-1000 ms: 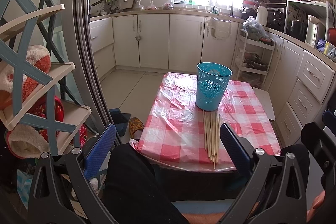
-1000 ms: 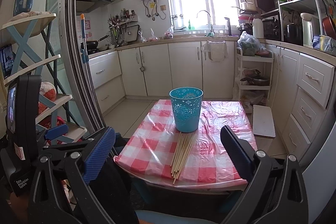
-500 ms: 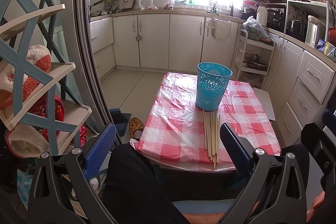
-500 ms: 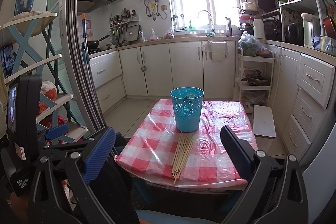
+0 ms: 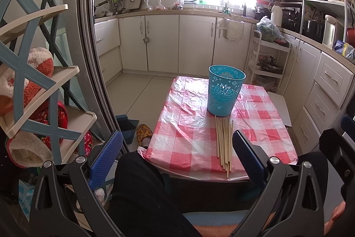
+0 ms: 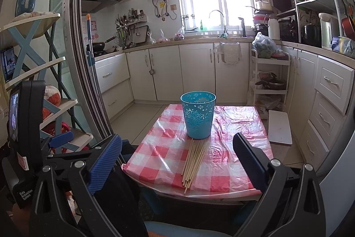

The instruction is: Organize utensils

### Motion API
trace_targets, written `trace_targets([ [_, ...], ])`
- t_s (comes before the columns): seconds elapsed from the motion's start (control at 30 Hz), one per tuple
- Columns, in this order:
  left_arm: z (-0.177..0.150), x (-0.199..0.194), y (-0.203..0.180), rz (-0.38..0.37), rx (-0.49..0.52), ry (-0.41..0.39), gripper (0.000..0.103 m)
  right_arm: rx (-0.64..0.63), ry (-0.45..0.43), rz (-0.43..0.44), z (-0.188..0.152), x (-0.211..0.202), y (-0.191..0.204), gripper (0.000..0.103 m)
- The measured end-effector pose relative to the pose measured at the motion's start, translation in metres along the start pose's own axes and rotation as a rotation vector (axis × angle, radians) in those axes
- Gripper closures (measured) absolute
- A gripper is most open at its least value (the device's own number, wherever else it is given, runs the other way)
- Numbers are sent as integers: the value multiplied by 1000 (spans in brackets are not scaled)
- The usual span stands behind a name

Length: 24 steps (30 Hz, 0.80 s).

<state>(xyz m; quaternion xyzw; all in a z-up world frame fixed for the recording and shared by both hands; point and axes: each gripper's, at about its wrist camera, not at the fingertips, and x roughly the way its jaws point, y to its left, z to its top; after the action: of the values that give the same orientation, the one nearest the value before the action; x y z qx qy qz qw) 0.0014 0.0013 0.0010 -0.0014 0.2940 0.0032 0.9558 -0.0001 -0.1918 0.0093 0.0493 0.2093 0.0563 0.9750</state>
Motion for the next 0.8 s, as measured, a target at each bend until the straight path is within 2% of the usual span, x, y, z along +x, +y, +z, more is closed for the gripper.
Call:
trace_targets([
  [0.17,-6,21,-1,-37,-12,26,8,7,30,-12,-3,14,-6,7],
  [0.2,-8,29,-1,-49,-10,45,8,17,44,-16,-13,23,-4,7],
  [0.3,-13,57,-5,-43,26,100,8,37,92,-35,-18,48,-18,7],
  [0.37,-15,76,-7,-6,75,91,8,50,145,-48,-24,71,-30,7],
  [0.47,-15,108,-6,-8,63,156,9,71,255,-56,-39,120,-48,7],
  [0.53,-13,127,-6,-16,47,184,9,84,353,-61,-52,155,-58,15],
  [0.6,-10,145,-7,-27,24,202,9,119,416,-35,-63,193,-65,37],
  [0.63,-10,152,-8,-32,11,214,9,133,456,-29,-68,213,-68,42],
  [0.7,-10,171,-8,-28,1,246,9,148,497,-26,-75,245,-75,60],
  [0.8,-10,195,-11,-38,-11,291,9,157,530,-39,-82,281,-77,72],
])
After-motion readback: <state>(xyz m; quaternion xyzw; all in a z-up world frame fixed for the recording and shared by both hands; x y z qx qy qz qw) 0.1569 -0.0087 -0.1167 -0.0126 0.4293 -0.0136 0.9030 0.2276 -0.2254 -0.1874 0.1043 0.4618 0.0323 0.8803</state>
